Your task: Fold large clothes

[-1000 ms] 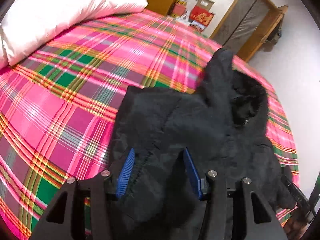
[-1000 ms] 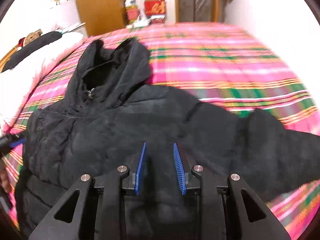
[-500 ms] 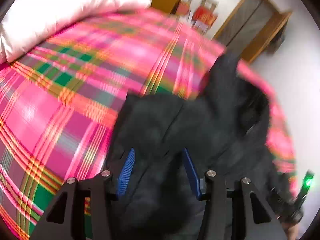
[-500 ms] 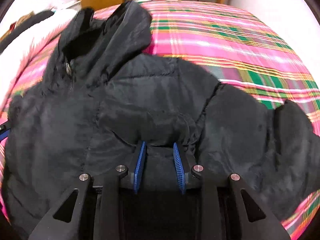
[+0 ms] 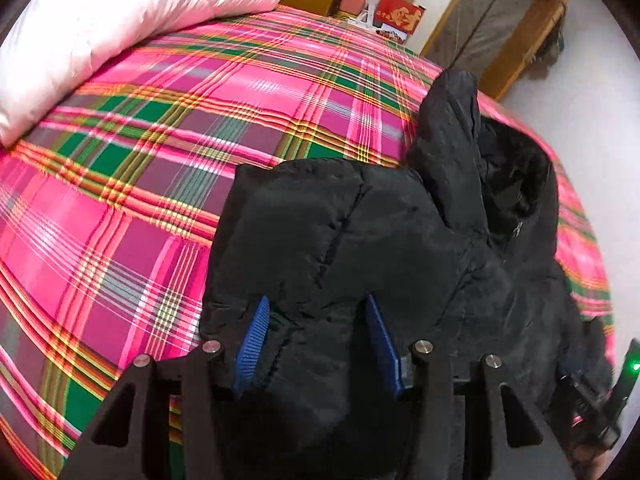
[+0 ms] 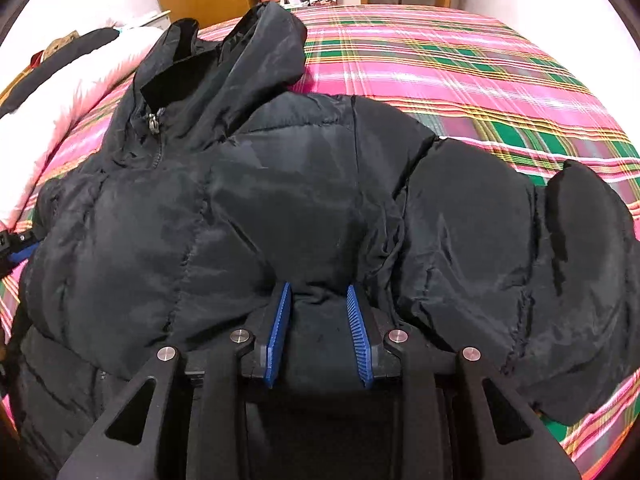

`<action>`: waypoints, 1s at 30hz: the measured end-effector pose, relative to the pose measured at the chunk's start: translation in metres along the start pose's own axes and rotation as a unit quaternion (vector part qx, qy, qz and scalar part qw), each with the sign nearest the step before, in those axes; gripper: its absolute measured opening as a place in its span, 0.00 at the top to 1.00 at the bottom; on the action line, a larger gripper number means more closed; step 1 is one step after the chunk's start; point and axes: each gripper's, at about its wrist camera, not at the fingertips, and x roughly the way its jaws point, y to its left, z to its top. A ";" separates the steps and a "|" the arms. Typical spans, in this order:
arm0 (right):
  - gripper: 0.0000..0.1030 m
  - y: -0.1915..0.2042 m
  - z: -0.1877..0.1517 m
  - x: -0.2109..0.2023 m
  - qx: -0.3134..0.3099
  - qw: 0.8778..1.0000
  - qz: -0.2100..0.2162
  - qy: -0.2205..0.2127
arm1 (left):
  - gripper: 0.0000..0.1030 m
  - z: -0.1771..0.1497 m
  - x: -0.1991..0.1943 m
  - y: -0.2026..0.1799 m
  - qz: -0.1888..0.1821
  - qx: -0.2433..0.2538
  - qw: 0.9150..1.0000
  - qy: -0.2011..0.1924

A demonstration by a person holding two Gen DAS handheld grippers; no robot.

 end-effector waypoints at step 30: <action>0.47 -0.034 -0.051 -0.059 0.070 0.996 0.055 0.010 | 0.48 -0.065 -0.019 -0.074 0.061 0.121 0.991 0.017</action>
